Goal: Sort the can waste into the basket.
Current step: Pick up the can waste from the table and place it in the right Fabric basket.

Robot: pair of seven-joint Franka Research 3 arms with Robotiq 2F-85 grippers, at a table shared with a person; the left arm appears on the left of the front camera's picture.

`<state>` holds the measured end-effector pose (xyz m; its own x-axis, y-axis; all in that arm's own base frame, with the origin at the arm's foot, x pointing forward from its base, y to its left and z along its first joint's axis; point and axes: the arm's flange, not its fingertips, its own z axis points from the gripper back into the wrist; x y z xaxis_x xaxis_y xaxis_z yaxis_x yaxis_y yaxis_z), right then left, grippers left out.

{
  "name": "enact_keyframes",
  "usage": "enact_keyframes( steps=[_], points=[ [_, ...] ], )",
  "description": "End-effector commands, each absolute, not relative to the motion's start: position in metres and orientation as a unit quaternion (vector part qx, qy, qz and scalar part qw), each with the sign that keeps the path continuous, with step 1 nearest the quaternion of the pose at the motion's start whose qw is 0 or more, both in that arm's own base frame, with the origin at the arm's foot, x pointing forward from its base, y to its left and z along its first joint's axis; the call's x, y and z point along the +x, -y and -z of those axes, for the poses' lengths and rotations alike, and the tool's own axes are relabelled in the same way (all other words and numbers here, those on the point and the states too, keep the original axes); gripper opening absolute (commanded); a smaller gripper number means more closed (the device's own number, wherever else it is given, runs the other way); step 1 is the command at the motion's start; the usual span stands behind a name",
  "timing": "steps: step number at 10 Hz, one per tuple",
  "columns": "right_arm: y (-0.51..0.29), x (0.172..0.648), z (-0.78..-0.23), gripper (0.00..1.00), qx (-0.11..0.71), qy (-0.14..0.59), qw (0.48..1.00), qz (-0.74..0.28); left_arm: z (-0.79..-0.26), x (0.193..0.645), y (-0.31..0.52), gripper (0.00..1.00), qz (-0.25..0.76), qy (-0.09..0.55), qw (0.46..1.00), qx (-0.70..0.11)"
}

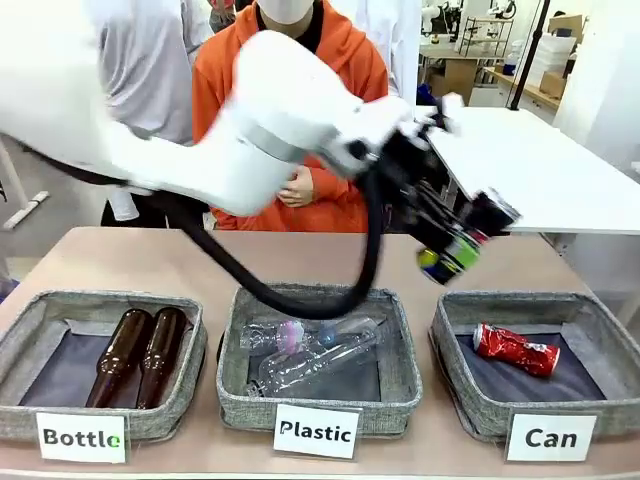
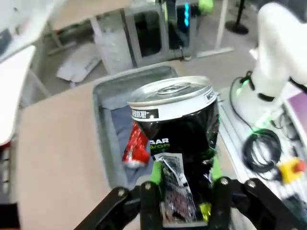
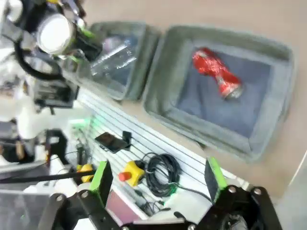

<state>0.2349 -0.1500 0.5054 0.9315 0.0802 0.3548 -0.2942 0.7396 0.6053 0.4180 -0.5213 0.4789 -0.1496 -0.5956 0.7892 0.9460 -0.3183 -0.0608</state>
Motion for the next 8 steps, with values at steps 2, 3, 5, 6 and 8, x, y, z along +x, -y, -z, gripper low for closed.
enact_keyframes(
  steps=[2, 3, 5, 6, 8],
  points=[
    [0.206, 0.187, -0.482, 1.0, 0.364, 0.225, 0.904, 0.004, -0.443, 0.426, 0.599, 0.41, 0.744, 0.179, 0.544, -0.345],
    [0.218, 0.176, -0.475, 1.0, 0.366, 0.239, 0.899, 0.021, -0.429, 0.419, 0.616, 0.41, 0.751, 0.188, 0.543, -0.327],
    [0.202, 0.188, -0.492, 1.0, 0.359, 0.203, 0.911, -0.027, -0.416, 0.416, 0.633, 0.41, 0.755, 0.184, 0.544, -0.316],
    [0.202, 0.188, -0.492, 1.0, 0.359, 0.203, 0.911, -0.027, -0.419, 0.416, 0.634, 0.41, 0.764, 0.179, 0.534, -0.314],
    [0.202, 0.188, -0.492, 1.0, 0.359, 0.203, 0.911, -0.027, -0.404, 0.409, 0.621, 0.41, 0.758, 0.179, 0.537, -0.322]
  ],
)
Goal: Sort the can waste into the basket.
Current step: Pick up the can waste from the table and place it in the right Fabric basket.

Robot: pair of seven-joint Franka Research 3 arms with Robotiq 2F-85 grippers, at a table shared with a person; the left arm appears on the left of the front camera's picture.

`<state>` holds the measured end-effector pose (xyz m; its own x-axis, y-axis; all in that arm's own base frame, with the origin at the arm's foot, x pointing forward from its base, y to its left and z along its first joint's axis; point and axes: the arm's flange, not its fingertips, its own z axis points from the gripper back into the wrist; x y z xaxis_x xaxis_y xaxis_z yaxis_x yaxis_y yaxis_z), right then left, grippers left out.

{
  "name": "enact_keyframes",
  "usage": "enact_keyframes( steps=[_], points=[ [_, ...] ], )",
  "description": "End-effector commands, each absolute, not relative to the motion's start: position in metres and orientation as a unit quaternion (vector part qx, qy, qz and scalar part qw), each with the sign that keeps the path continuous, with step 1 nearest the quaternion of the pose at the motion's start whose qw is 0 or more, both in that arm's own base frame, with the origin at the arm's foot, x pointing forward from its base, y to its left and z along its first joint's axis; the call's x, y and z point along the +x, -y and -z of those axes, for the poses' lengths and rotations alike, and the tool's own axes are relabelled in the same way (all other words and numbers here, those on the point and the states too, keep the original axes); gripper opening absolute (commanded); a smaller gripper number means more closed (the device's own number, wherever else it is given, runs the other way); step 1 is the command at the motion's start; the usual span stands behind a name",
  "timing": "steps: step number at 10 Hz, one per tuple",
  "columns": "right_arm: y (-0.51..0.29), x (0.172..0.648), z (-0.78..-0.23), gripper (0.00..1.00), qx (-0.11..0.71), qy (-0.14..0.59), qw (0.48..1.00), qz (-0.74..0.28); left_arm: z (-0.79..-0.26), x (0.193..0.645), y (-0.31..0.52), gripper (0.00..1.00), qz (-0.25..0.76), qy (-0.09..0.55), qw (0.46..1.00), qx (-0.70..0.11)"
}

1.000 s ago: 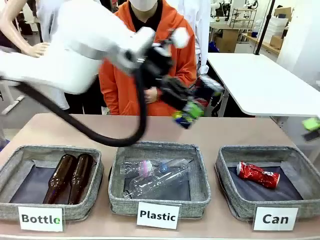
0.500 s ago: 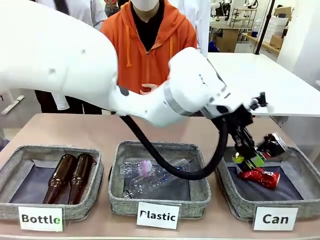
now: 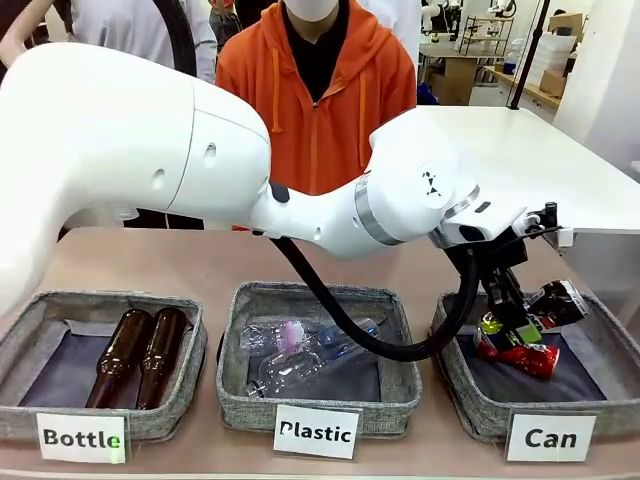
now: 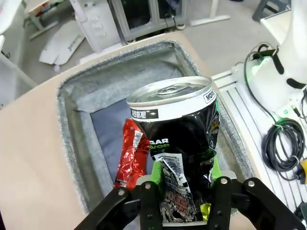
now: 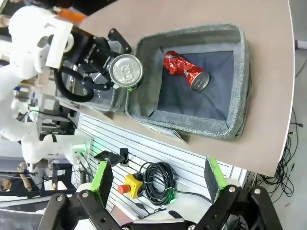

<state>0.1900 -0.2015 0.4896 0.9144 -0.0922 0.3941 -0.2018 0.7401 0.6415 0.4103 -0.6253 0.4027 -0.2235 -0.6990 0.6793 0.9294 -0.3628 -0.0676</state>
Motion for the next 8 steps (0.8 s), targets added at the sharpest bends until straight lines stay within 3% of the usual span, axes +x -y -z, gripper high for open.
enact_keyframes(
  steps=[1, 2, 3, 8],
  points=[
    [0.202, 0.188, -0.492, 1.0, 0.359, 0.203, 0.911, -0.027, -0.404, 0.409, 0.621, 0.41, 0.758, 0.179, 0.537, -0.322],
    [0.202, 0.188, -0.492, 1.0, 0.359, 0.203, 0.911, -0.027, -0.403, 0.41, 0.625, 0.41, 0.761, 0.18, 0.535, -0.32],
    [0.202, 0.188, -0.492, 1.0, 0.359, 0.203, 0.911, -0.027, -0.4, 0.41, 0.624, 1.0, 0.778, 0.162, 0.519, -0.314],
    [0.202, 0.188, -0.492, 1.0, 0.359, 0.203, 0.911, -0.027, -0.412, 0.409, 0.616, 1.0, 0.766, 0.225, 0.514, -0.314]
  ],
)
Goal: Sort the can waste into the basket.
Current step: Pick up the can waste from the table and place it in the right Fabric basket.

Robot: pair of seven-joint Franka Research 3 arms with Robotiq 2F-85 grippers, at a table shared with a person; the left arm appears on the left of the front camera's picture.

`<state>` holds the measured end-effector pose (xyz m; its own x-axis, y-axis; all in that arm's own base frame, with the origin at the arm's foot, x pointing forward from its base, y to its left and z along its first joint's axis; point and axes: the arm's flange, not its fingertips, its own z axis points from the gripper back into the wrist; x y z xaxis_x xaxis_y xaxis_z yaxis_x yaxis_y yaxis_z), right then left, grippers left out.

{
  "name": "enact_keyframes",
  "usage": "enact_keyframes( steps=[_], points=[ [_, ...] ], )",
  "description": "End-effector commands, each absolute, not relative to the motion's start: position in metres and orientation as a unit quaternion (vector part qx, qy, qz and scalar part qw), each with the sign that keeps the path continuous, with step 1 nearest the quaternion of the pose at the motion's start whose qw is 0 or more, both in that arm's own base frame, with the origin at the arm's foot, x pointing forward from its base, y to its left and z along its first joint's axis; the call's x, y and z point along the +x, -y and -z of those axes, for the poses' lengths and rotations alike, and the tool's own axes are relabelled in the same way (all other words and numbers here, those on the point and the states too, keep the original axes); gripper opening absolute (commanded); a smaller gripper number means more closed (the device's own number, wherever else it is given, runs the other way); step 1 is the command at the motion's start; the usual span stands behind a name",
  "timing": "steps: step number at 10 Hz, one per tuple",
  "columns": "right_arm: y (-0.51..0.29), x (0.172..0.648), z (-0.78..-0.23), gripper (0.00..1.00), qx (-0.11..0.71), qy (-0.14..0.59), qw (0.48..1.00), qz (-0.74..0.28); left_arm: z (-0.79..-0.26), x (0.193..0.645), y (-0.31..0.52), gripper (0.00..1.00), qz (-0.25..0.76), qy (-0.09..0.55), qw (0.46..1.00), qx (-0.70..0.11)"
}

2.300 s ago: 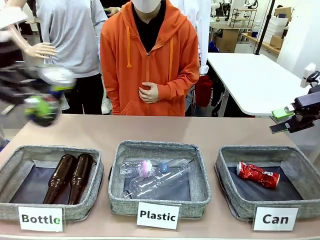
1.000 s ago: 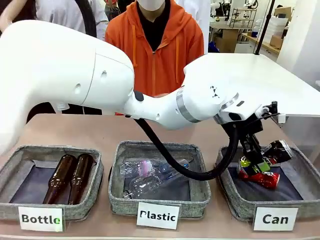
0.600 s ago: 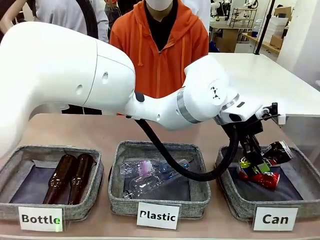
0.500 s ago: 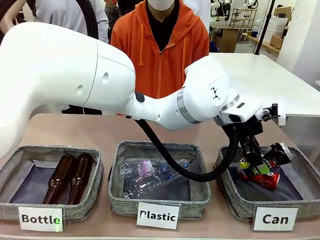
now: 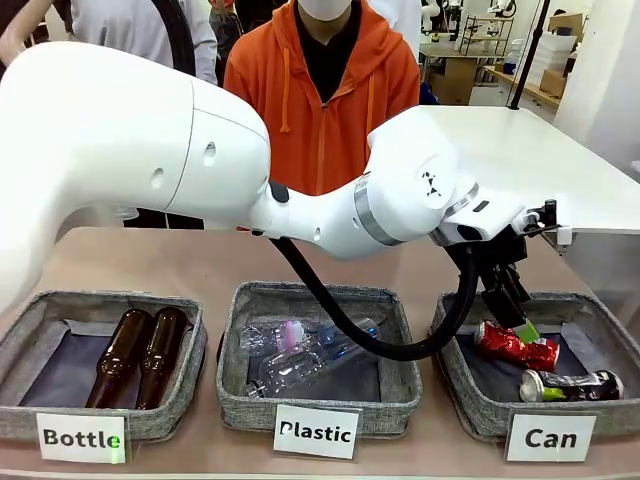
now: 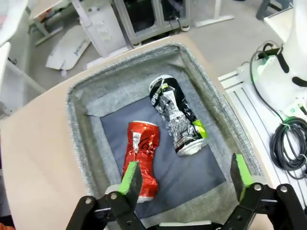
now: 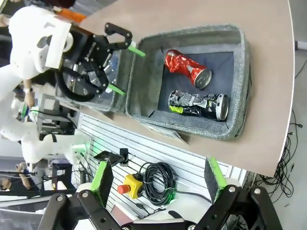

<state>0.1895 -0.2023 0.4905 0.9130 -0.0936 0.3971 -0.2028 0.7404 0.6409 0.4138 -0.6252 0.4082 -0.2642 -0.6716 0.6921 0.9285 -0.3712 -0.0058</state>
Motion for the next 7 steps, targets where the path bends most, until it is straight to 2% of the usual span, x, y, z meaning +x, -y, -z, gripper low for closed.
enact_keyframes(
  steps=[1, 2, 4, 6, 7],
  points=[
    [0.202, 0.188, -0.492, 1.0, 0.359, 0.203, 0.911, -0.027, -0.418, 0.413, 0.612, 1.0, 0.755, 0.226, 0.523, -0.324],
    [0.202, 0.188, -0.492, 1.0, 0.359, 0.203, 0.911, -0.027, -0.427, 0.419, 0.603, 1.0, 0.743, 0.21, 0.548, -0.323],
    [0.202, 0.189, -0.491, 1.0, 0.359, 0.207, 0.91, -0.03, -0.468, 0.428, 0.553, 1.0, 0.665, 0.137, 0.629, -0.378],
    [0.156, 0.242, -0.494, 1.0, 0.37, 0.209, 0.9, -0.093, -0.51, 0.44, 0.468, 1.0, 0.546, 0.16, 0.71, -0.415],
    [0.131, 0.27, -0.493, 1.0, 0.383, 0.203, 0.894, -0.116, -0.522, 0.446, 0.421, 1.0, 0.507, 0.138, 0.733, -0.432]
  ],
)
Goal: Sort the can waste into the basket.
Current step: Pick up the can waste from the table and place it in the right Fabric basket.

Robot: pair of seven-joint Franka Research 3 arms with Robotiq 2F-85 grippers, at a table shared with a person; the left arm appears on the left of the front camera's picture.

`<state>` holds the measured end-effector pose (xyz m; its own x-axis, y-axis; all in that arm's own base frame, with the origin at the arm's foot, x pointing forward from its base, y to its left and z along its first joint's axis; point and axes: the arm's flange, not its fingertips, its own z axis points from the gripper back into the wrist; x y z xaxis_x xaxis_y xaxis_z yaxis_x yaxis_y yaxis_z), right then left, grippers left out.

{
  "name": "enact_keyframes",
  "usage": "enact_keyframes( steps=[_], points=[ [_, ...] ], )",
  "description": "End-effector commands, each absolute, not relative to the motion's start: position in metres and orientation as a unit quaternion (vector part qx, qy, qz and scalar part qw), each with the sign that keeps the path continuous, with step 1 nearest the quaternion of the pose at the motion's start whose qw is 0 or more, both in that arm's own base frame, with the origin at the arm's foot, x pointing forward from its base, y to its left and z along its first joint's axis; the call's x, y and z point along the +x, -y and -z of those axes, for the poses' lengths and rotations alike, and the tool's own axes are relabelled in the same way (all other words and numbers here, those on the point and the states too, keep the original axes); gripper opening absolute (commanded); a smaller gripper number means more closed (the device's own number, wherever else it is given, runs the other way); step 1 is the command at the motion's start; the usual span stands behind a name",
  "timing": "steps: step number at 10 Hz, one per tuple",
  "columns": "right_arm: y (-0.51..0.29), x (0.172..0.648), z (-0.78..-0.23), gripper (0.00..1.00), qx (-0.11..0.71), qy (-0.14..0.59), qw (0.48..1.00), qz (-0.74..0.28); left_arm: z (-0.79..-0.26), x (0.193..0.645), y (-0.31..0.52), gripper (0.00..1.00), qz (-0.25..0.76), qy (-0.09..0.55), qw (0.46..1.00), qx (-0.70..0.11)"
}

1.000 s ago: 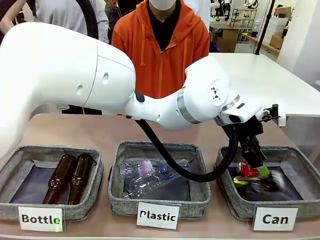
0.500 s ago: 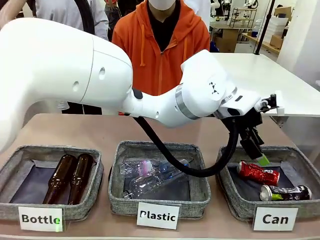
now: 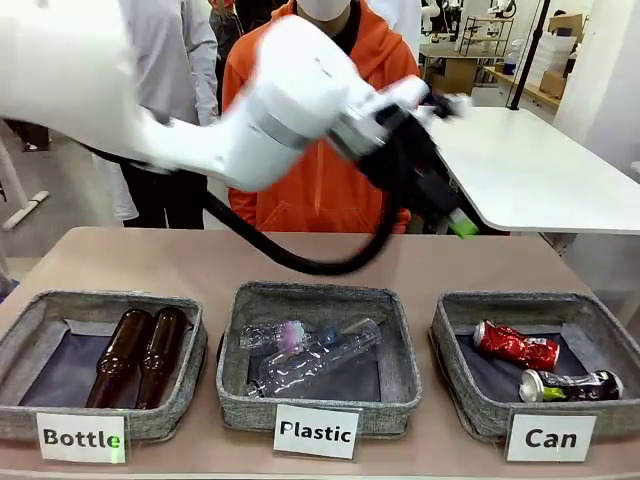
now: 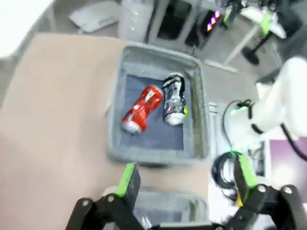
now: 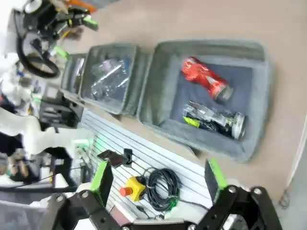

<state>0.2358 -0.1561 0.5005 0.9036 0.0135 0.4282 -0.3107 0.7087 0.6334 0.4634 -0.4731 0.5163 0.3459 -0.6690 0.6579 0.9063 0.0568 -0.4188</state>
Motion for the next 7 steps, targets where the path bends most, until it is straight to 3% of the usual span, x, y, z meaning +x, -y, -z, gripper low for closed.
enact_keyframes(
  steps=[1, 3, 5, 7],
  points=[
    [0.105, 0.293, -0.492, 1.0, 0.413, 0.199, 0.877, -0.145, -0.528, 0.45, 0.38, 1.0, 0.45, 0.166, 0.769, -0.422],
    [0.056, 0.335, -0.487, 1.0, 0.481, 0.192, 0.834, -0.191, -0.531, 0.467, 0.28, 1.0, 0.36, 0.183, 0.804, -0.436],
    [0.013, 0.37, -0.474, 1.0, 0.482, 0.211, 0.833, -0.171, -0.516, 0.49, 0.169, 1.0, 0.198, 0.182, 0.85, -0.452],
    [-0.011, 0.405, -0.461, 1.0, 0.491, 0.249, 0.829, -0.097, -0.498, 0.497, 0.071, 1.0, 0.089, 0.172, 0.842, -0.504]
  ],
)
